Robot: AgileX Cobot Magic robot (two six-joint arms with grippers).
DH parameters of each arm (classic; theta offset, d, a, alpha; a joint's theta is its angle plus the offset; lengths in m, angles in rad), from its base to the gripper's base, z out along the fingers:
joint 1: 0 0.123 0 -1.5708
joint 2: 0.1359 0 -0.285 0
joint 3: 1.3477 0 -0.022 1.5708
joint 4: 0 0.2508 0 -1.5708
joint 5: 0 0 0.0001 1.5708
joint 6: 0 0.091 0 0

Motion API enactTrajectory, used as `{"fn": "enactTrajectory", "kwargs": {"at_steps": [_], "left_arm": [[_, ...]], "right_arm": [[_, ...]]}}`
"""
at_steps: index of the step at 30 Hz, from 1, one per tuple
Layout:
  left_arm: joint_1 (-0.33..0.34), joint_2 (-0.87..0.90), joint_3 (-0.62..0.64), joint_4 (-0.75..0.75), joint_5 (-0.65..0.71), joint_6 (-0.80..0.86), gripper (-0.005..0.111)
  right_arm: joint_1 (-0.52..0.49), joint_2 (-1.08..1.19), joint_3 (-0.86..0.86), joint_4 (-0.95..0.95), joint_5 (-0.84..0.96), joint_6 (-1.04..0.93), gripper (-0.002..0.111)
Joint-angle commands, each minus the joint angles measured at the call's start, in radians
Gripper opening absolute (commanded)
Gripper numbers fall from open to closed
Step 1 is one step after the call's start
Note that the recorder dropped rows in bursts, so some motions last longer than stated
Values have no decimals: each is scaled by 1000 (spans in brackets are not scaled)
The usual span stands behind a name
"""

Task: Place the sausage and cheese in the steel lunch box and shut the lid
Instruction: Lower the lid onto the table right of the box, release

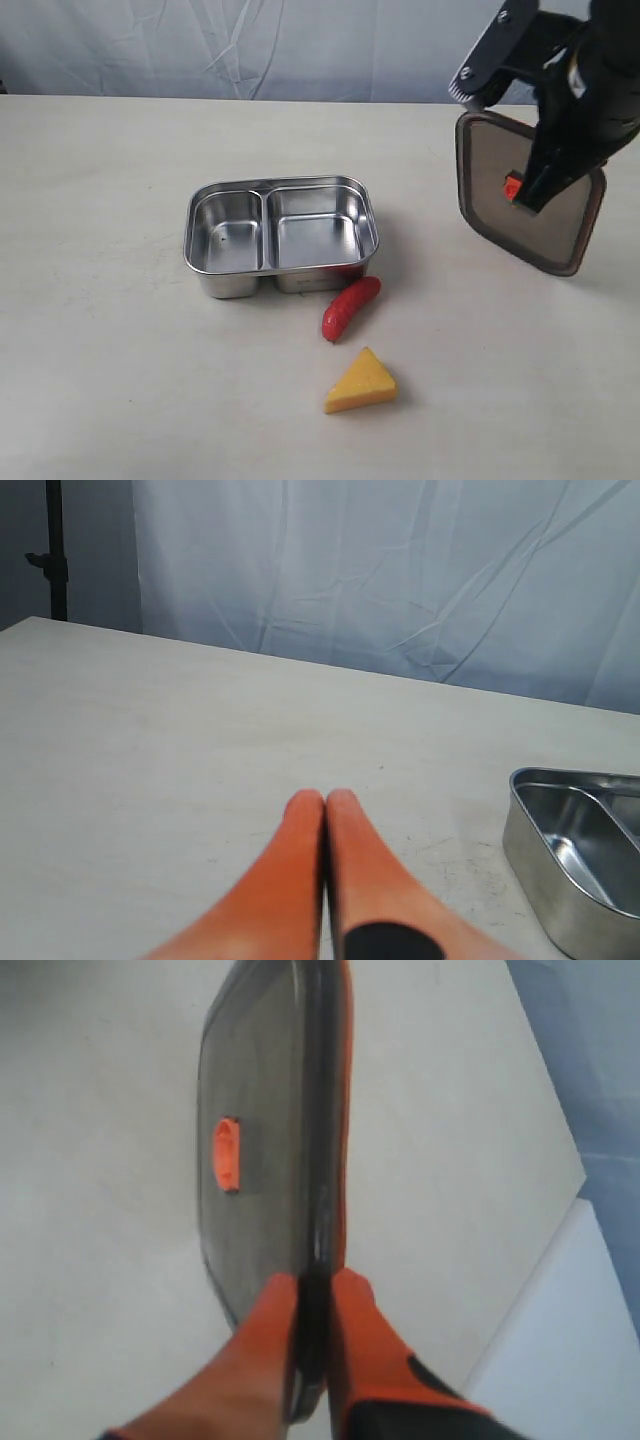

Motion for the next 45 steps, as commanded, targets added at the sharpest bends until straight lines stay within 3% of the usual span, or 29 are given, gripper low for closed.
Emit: {"fn": "enactTrajectory", "kwargs": {"at_steps": [1,9,22,34,43,45], "left_arm": [[-1,-4,1,-2,-14,0,0],[-1,-4,1,-2,-14,0,0],[-1,-4,1,-2,-14,0,0],[-1,-4,1,3,-14,0,0],[-1,-4,1,3,-14,0,0],[-1,-4,1,3,-14,0,0]], "right_arm": [[88,62,-4,-56,28,53,-1],[188,96,-4,37,101,82,-1],[224,96,79,237,172,72,-1],[224,96,254,348,-48,72,-1],[224,96,266,393,-89,68,-1],[224,96,266,411,-82,52,4]]}}
